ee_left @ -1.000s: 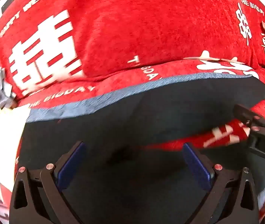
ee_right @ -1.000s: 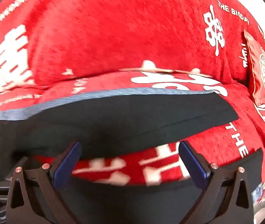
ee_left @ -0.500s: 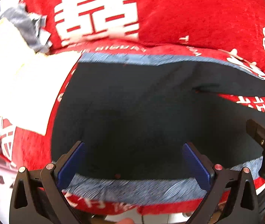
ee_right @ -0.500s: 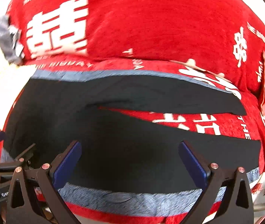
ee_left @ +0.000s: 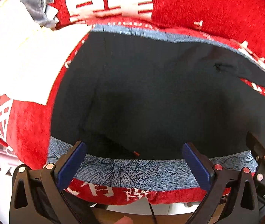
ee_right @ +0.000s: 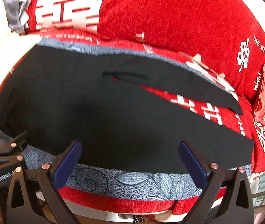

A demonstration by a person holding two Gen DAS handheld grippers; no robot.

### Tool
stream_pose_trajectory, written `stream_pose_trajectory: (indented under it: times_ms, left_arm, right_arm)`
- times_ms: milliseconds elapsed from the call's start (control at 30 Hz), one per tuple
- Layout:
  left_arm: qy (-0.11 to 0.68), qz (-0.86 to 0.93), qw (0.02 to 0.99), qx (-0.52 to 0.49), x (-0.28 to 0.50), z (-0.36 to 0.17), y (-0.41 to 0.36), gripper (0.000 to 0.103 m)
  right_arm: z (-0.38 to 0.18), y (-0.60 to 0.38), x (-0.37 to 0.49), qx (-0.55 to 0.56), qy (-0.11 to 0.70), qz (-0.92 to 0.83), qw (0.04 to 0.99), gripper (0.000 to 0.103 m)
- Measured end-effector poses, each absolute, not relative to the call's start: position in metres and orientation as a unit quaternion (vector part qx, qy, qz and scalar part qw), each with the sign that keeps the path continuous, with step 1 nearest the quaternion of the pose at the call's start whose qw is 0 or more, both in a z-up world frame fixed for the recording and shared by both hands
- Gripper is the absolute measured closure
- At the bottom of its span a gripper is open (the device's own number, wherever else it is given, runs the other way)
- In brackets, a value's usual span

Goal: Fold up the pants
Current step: 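Move both open tools over the black trousers toward the patterned waistband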

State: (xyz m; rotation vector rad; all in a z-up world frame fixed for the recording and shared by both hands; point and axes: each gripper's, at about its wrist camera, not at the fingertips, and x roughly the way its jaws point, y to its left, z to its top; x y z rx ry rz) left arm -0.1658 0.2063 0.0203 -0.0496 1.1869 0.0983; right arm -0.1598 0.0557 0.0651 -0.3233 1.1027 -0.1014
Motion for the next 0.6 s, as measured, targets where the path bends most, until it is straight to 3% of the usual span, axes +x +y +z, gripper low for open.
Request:
stream_pose_trajectory:
  times_ms: [600]
  left_arm:
    - [0.594,0.062,0.802,-0.007,-0.138,-0.018,0.202,0.000]
  right_arm:
    - [0.020,0.046,-0.151,-0.144,0.567,-0.038,0.810,0.000]
